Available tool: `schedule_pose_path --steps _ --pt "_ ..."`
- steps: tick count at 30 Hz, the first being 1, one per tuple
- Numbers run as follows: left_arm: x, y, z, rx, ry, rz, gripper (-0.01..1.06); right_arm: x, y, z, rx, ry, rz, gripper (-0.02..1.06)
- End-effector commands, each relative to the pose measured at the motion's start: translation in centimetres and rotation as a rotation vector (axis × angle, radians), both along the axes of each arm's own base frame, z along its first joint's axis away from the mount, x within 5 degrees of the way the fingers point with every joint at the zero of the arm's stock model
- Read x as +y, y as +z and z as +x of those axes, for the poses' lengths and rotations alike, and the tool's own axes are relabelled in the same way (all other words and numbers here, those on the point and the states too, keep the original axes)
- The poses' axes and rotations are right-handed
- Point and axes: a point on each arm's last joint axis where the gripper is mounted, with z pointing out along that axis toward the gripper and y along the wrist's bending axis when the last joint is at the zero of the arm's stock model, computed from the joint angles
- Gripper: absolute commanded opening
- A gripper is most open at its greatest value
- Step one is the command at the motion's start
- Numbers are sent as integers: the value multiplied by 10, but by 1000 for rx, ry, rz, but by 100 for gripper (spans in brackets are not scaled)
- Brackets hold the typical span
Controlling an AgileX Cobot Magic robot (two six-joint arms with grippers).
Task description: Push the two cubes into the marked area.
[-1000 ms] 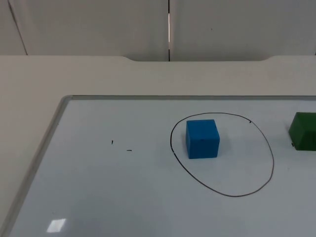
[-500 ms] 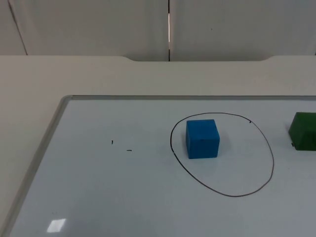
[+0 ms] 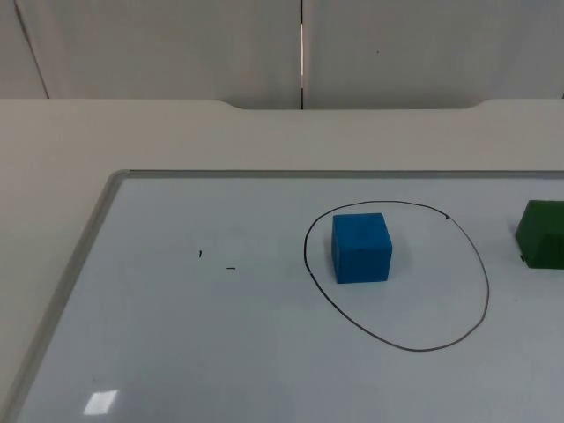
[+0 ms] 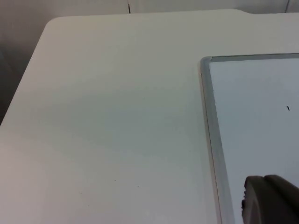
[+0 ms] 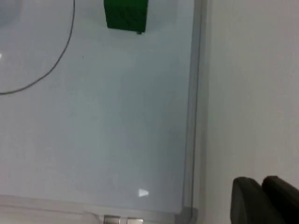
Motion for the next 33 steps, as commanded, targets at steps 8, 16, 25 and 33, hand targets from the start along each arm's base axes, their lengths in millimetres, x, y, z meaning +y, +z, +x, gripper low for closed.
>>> schedule_pose_path --steps 8,16,25,33 --pt "1 -1 0 -1 10 4 0 4 4 77 37 3 21 1" --pt "1 -1 0 -1 10 4 0 7 6 141 93 1 33 1" --pt "1 -1 0 -1 8 7 0 10 -7 191 128 -1 40 1" --pt "1 -1 0 -1 8 7 0 11 -43 221 147 2 38 1"
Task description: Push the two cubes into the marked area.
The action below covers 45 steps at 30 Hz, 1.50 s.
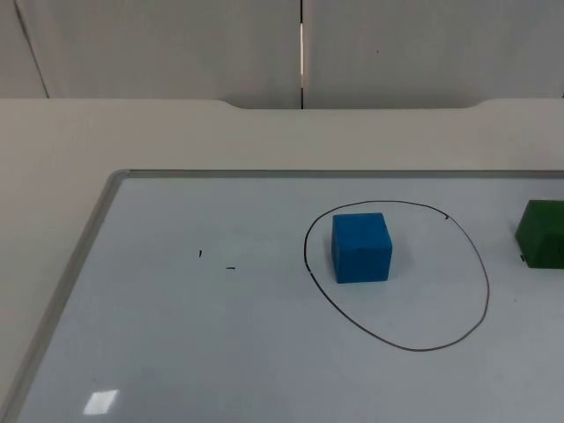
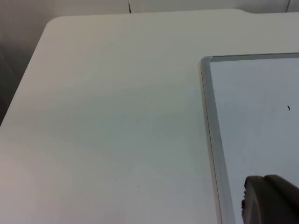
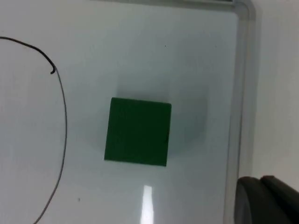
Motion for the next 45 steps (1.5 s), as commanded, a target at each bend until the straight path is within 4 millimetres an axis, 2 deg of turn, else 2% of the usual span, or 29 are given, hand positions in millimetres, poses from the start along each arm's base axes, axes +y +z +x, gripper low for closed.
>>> schedule_pose_path --steps 1,17,21,38,42,45 --pt "1 -1 0 -1 8 7 0 0 -10 9 -4 -2 -1 1" --pt "1 -1 0 -1 8 7 0 0 -54 24 87 -1 -3 1" --pt "1 -1 0 -1 8 7 0 1 -73 29 115 -1 -4 1" --pt "1 -1 0 -1 8 7 0 2 -104 45 67 -21 14 1" --pt "1 -1 0 -1 8 7 0 2 -117 48 68 -38 31 1" --pt "1 -1 0 -1 8 7 0 3 -118 50 53 -55 47 1"
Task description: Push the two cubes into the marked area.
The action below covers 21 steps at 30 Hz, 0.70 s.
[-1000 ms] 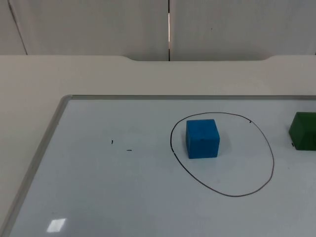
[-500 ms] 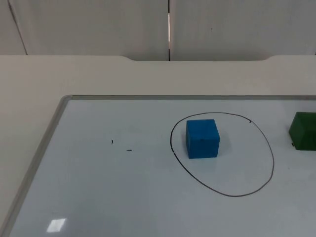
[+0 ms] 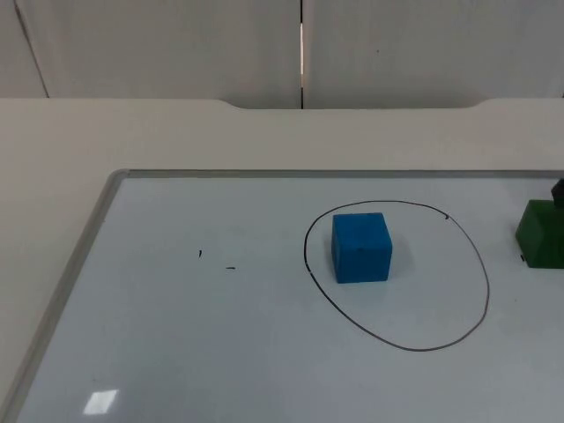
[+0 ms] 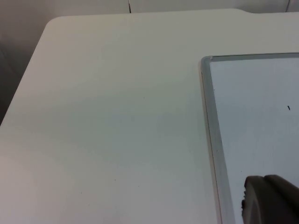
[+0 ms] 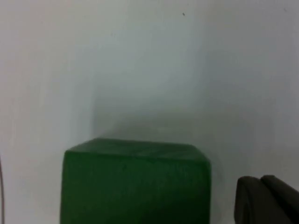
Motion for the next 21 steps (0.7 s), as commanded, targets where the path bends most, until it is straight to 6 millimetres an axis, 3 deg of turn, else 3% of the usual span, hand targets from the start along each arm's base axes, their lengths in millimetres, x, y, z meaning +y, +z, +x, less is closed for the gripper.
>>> schedule_pose_path --steps 1,12,21 --pt "1 -1 0 -1 8 7 0 0 2 4 -37 -21 16 1" --pt "1 -1 0 -1 8 7 0 2 2 5 -50 -58 50 1" --pt "1 -1 0 -1 8 7 0 27 3 4 -59 31 39 1"
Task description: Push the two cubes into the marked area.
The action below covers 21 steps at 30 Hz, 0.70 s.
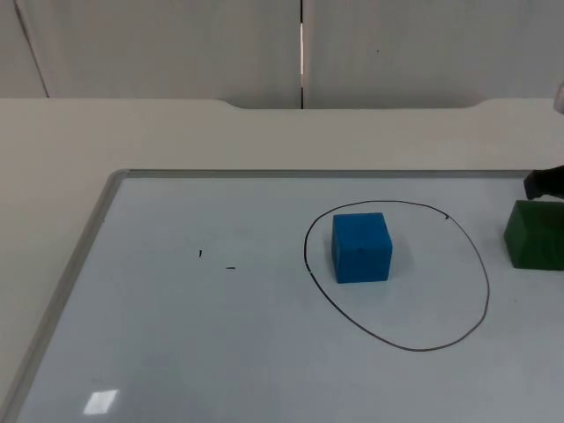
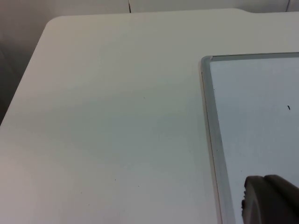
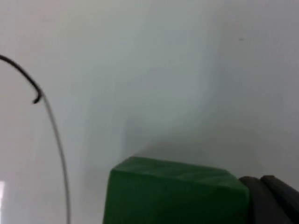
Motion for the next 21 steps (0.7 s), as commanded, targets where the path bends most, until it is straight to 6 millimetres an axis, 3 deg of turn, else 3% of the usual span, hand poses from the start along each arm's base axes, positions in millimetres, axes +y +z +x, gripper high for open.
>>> schedule_pose_path --steps 1,21 --pt "1 -1 0 -1 8 7 0 4 2 2 -20 13 1 1" --pt "1 -1 0 -1 10 9 0 4 -1 -5 60 9 4 1"
